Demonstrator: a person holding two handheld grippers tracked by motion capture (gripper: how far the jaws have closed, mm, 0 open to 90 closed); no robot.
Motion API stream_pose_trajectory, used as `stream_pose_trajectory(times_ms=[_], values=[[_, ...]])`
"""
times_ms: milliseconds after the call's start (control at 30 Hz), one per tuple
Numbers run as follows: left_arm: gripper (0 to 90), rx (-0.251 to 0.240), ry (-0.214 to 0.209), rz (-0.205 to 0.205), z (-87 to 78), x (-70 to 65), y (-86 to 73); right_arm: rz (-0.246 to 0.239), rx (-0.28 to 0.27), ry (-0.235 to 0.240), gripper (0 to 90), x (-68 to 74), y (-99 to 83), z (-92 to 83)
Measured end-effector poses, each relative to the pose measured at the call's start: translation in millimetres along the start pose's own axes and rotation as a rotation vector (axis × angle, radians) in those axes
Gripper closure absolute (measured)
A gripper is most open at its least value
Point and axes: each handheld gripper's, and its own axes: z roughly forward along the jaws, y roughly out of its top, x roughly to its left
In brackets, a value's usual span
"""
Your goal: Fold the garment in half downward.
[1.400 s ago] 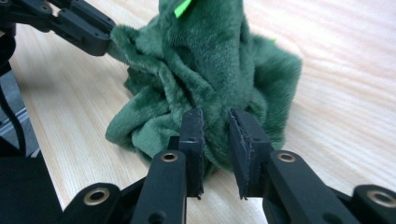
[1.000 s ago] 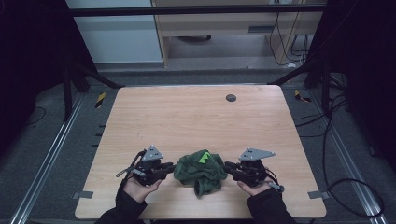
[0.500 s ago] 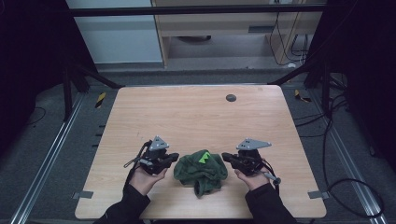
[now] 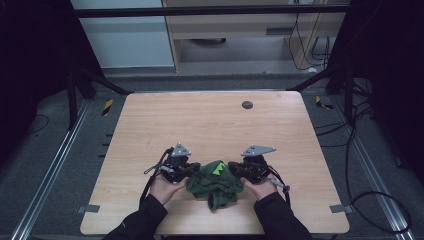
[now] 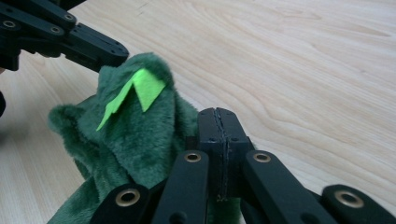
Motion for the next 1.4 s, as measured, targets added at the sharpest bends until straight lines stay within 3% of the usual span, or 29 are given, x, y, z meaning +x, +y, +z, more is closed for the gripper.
stream_pose_trajectory(times_ms=[733,1400], values=[[89.4,0.013,-0.116,0.077,-25.8,-35.4,-21.1,-0.043,0.007,0.096,87.0,28.5,-14.4,-19.9],[89.5,0.077,-0.133,0.106,-21.8,-51.0,-40.1,-0.033,0.052,0.118,85.9,38.5,-39.1,-31.0]])
